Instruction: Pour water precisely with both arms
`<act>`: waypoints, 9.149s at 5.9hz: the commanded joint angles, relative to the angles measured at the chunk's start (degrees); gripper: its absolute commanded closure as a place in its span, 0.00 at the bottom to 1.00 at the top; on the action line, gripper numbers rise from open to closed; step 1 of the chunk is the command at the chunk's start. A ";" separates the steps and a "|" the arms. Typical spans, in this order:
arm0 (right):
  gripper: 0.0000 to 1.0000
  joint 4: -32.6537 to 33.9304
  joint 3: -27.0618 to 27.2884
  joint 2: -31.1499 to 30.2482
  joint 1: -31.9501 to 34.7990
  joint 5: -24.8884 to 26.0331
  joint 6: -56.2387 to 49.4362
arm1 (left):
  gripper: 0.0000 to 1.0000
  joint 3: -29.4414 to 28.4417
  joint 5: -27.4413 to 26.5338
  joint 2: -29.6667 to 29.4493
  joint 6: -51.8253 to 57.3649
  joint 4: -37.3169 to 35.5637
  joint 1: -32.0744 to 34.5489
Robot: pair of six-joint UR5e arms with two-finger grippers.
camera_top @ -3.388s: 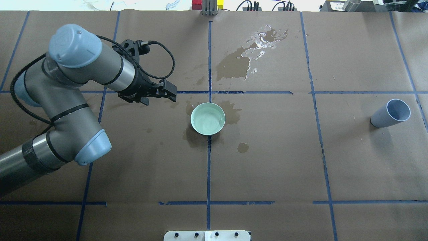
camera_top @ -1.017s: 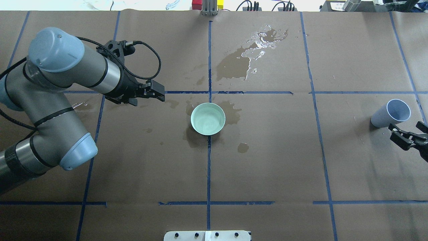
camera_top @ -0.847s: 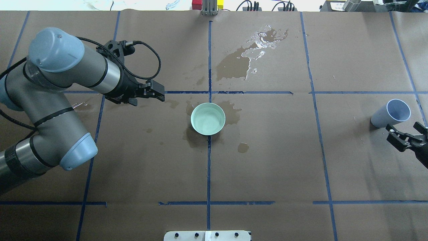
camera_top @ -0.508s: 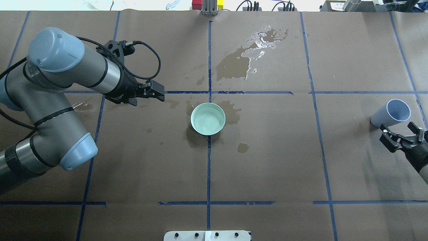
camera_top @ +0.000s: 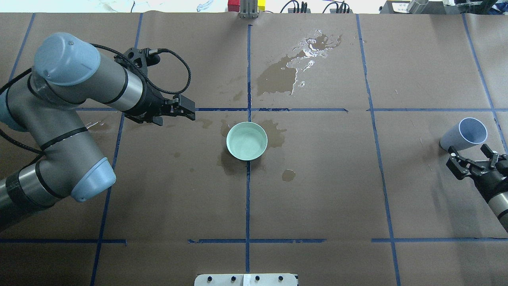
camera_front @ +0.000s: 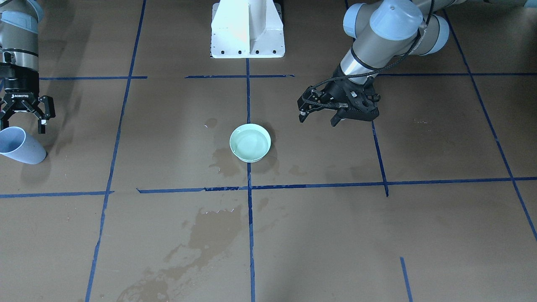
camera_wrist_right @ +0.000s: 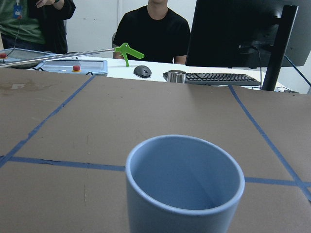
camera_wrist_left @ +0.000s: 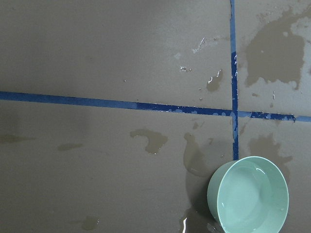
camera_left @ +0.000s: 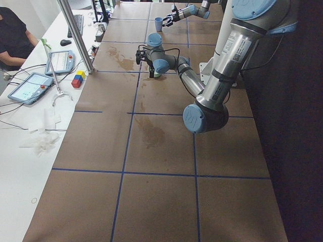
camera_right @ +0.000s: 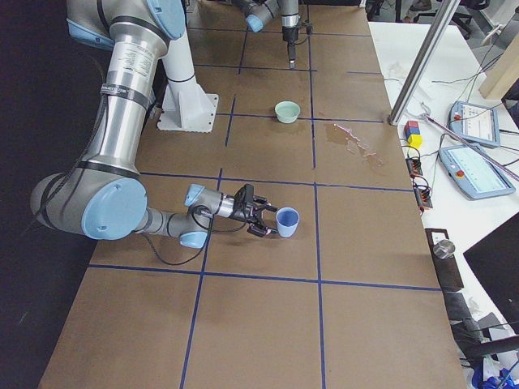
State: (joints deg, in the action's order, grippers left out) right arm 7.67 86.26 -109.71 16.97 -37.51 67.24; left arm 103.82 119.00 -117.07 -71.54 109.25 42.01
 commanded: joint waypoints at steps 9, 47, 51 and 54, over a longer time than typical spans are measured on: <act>0.01 -3.37 -6.02 4.59 4.21 -0.54 -1.05 | 0.00 0.33 0.00 0.00 0.00 0.00 0.09; 1.00 62.00 6.81 52.66 -1.76 -4.50 -82.61 | 0.00 1.03 -0.44 -0.09 -2.02 0.00 -0.44; 1.00 67.80 6.73 53.54 -3.61 -0.02 -88.85 | 0.00 1.03 -0.44 -0.09 -2.02 0.00 -0.44; 1.00 70.38 6.73 54.25 -3.87 1.57 -92.11 | 0.00 1.03 -0.44 0.00 -2.02 0.00 -0.53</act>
State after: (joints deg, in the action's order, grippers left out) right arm 78.17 93.01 -55.52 13.17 -36.25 -24.48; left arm 104.85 118.57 -117.09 -73.56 109.25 41.53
